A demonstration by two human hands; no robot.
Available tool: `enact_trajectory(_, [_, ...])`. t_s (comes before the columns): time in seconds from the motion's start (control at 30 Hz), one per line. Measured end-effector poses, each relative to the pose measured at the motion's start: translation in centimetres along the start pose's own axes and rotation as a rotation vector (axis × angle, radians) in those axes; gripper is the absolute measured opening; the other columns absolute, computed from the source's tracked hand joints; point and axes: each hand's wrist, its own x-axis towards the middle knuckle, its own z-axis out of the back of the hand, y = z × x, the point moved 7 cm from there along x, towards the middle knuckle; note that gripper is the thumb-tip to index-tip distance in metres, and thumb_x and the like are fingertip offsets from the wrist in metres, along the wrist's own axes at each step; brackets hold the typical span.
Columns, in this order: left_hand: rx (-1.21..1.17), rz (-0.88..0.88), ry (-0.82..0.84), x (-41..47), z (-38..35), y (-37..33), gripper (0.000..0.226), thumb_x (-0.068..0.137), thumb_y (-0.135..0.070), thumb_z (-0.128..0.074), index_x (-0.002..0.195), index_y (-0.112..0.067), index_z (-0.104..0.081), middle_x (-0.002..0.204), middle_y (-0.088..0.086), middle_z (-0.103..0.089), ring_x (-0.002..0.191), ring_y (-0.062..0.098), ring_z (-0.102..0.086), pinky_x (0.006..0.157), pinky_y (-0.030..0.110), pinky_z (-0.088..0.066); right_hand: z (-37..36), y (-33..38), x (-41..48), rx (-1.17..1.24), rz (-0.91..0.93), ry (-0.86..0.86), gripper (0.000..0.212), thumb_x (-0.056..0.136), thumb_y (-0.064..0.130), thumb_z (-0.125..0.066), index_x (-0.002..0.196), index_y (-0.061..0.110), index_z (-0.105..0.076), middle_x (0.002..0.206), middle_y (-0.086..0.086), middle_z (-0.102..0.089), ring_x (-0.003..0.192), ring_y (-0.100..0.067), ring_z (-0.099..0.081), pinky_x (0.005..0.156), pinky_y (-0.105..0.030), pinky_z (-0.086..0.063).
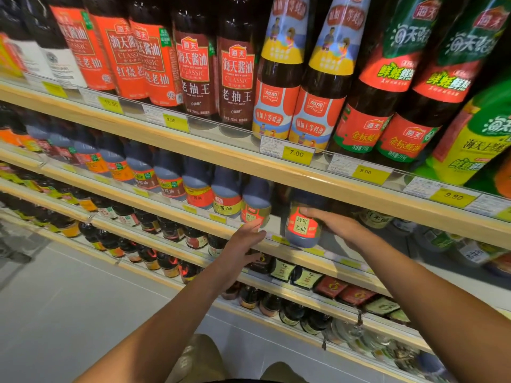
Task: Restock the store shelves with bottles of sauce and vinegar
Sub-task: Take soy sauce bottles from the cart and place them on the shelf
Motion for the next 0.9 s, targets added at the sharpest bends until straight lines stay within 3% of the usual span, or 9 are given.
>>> enact_trajectory(0.1, [0.019, 0.003, -0.018, 0.1, 0.5, 0.1, 0.045, 0.105, -0.024, -0.058, 0.149, -0.025, -0.048, 0.152, -0.003, -0.044, 0.138, 0.019, -0.044, 0.115, 0.049, -0.04, 0.0, 0.0, 1.0, -0.016, -0.018, 0.054, 0.07, 0.053, 0.075, -0.073, 0.106, 0.03, -0.073, 0.106, 0.007, -0.076, 0.098, -0.009, -0.069, 0.079, -0.022, -0.047])
enact_trajectory(0.17, [0.024, 0.011, -0.029, 0.2, 0.5, -0.1, 0.039, 0.105, -0.022, -0.058, 0.142, -0.028, -0.052, 0.15, -0.003, -0.046, 0.135, 0.017, -0.045, 0.117, 0.05, -0.039, -0.2, -0.3, 1.1, -0.014, -0.012, 0.071, 0.063, 0.059, 0.071, -0.073, 0.107, 0.03, -0.071, 0.107, 0.007, -0.073, 0.101, -0.01, -0.066, 0.078, -0.022, -0.047])
enact_trajectory(0.33, [0.077, -0.014, -0.03, 0.3, 0.9, -0.4, 0.044, 0.105, -0.02, -0.056, 0.146, -0.031, -0.05, 0.15, -0.007, -0.046, 0.129, 0.009, -0.049, 0.118, 0.052, -0.036, 0.0, -1.5, 1.5, 0.13, 0.064, -0.051, 0.038, 0.067, 0.042, -0.086, 0.096, 0.029, -0.066, 0.082, 0.024, -0.068, 0.066, 0.01, -0.067, 0.056, -0.006, -0.047])
enact_trajectory(0.43, [0.108, -0.018, -0.02, 0.5, 1.4, -0.2, 0.042, 0.105, -0.022, -0.057, 0.144, -0.036, -0.051, 0.153, -0.008, -0.043, 0.137, 0.015, -0.045, 0.119, 0.054, -0.034, 0.9, -2.9, 2.0, -0.061, 0.01, -0.197, 0.054, 0.071, 0.051, -0.088, 0.111, 0.019, -0.068, 0.101, 0.008, -0.063, 0.08, -0.005, -0.062, 0.075, -0.021, -0.049])
enact_trajectory(0.53, [0.116, -0.005, -0.035, 0.8, 2.0, 0.4, 0.042, 0.102, -0.024, -0.062, 0.142, -0.036, -0.053, 0.157, -0.007, -0.042, 0.14, 0.017, -0.044, 0.12, 0.057, -0.034, 1.1, -3.8, 2.4, -0.122, -0.031, -0.205, 0.071, 0.069, 0.056, -0.088, 0.116, 0.005, -0.071, 0.116, -0.005, -0.069, 0.097, -0.018, -0.068, 0.09, -0.037, -0.056])
enact_trajectory(0.67, [0.123, 0.012, -0.055, 1.0, 2.6, 1.1, 0.046, 0.09, -0.033, -0.066, 0.135, -0.042, -0.059, 0.156, -0.012, -0.044, 0.138, 0.012, -0.047, 0.119, 0.053, -0.038, 1.6, -3.8, 1.9, -0.162, -0.034, -0.211, 0.072, 0.07, 0.055, -0.087, 0.121, 0.008, -0.068, 0.108, 0.0, -0.06, 0.076, 0.0, -0.053, 0.059, -0.02, -0.043])
enact_trajectory(0.73, [0.125, 0.024, -0.057, 1.2, 2.8, 1.4, 0.048, 0.085, -0.036, -0.067, 0.131, -0.045, -0.06, 0.155, -0.013, -0.045, 0.139, 0.012, -0.047, 0.118, 0.052, -0.039, 1.8, -3.9, 1.8, -0.152, -0.042, -0.192, 0.069, 0.072, 0.051, -0.087, 0.124, 0.011, -0.064, 0.103, 0.004, -0.063, 0.071, 0.003, -0.055, 0.048, -0.013, -0.043])
enact_trajectory(0.8, [0.121, 0.037, -0.063, 1.4, 2.9, 1.7, 0.048, 0.082, -0.038, -0.068, 0.129, -0.047, -0.061, 0.152, -0.015, -0.047, 0.137, 0.01, -0.048, 0.118, 0.052, -0.039, 2.0, -3.7, 1.6, -0.084, -0.026, -0.164, 0.083, 0.076, 0.047, -0.086, 0.14, 0.007, -0.053, 0.101, 0.009, -0.061, 0.064, 0.006, -0.059, 0.044, -0.006, -0.042])
enact_trajectory(0.9, [0.121, 0.044, -0.065, 1.6, 3.1, 1.8, 0.047, 0.084, -0.038, -0.068, 0.129, -0.047, -0.062, 0.148, -0.019, -0.05, 0.132, 0.004, -0.05, 0.117, 0.049, -0.04, 2.2, -3.6, 1.1, -0.101, -0.012, -0.155, 0.098, 0.075, 0.065, -0.077, 0.15, 0.01, -0.046, 0.142, -0.004, -0.057, 0.095, -0.008, -0.062, 0.08, -0.017, -0.045])
